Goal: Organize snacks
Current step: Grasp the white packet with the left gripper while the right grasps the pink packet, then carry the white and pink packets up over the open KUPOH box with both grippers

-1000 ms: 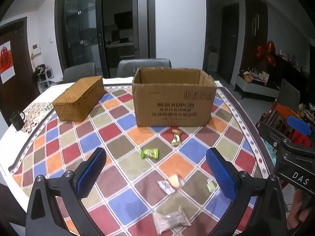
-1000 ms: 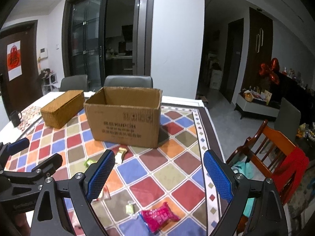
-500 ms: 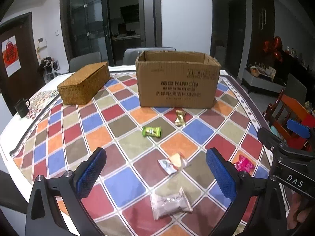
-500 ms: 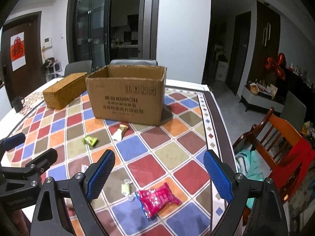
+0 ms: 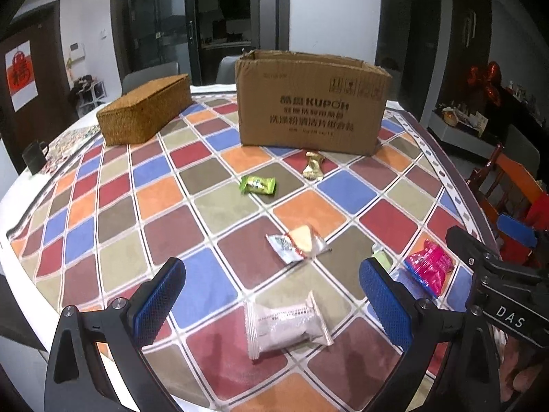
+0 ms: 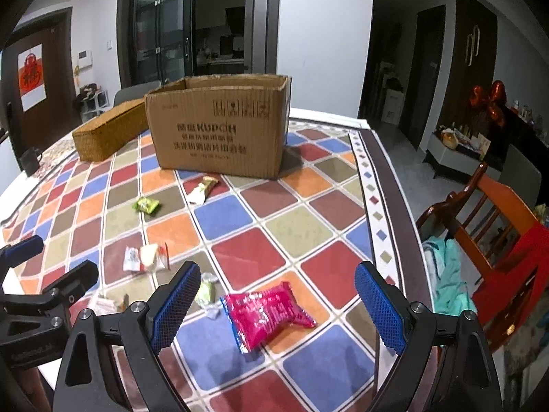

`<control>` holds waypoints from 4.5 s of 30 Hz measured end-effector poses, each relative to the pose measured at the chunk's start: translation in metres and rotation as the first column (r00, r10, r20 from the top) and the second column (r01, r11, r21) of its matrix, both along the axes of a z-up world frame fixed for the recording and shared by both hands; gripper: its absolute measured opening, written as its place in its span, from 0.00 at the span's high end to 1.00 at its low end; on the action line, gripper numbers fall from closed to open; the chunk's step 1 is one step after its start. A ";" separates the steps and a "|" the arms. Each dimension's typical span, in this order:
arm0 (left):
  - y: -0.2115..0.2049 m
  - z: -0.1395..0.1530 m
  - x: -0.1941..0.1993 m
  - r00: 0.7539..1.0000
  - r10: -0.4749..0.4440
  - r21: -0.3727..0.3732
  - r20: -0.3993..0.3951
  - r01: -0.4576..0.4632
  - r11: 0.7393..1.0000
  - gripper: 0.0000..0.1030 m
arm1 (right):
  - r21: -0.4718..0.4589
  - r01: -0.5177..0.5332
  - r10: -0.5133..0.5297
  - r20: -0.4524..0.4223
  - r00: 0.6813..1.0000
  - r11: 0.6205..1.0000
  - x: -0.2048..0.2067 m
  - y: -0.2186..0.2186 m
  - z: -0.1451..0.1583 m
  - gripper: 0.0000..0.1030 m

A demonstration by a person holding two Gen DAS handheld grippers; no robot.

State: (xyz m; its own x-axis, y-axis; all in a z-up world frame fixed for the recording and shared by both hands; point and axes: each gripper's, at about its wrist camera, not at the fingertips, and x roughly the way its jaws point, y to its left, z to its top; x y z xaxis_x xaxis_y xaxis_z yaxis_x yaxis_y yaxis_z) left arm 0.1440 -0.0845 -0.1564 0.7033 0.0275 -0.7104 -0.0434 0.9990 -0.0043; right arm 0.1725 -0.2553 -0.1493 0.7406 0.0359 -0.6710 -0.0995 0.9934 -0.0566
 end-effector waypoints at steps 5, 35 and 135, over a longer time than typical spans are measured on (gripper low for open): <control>-0.001 -0.015 0.001 0.999 0.007 -0.008 -0.037 -0.007 1.000 0.00 | 0.003 -0.011 0.011 -0.025 1.000 1.000 0.003 0.000 -0.013 0.10; -0.003 -0.058 0.009 0.981 -0.060 -0.063 -0.183 0.050 0.997 0.46 | 0.011 -0.009 0.011 -0.197 0.980 1.000 0.028 0.000 -0.065 0.25; 0.033 0.048 0.080 0.992 -0.119 -0.091 -0.031 0.116 0.989 0.56 | 0.070 0.009 -0.007 -0.025 1.000 0.997 0.071 0.040 0.060 0.59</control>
State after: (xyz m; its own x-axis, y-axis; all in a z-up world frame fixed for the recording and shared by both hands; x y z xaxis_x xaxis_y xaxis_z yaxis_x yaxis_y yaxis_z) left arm 0.2242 -0.0517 -0.1080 0.6713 -0.1180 -0.7317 0.0726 0.9930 -0.0936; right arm 0.2431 -0.2153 -0.0898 0.7240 0.0777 -0.6854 -0.0918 0.9956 0.0158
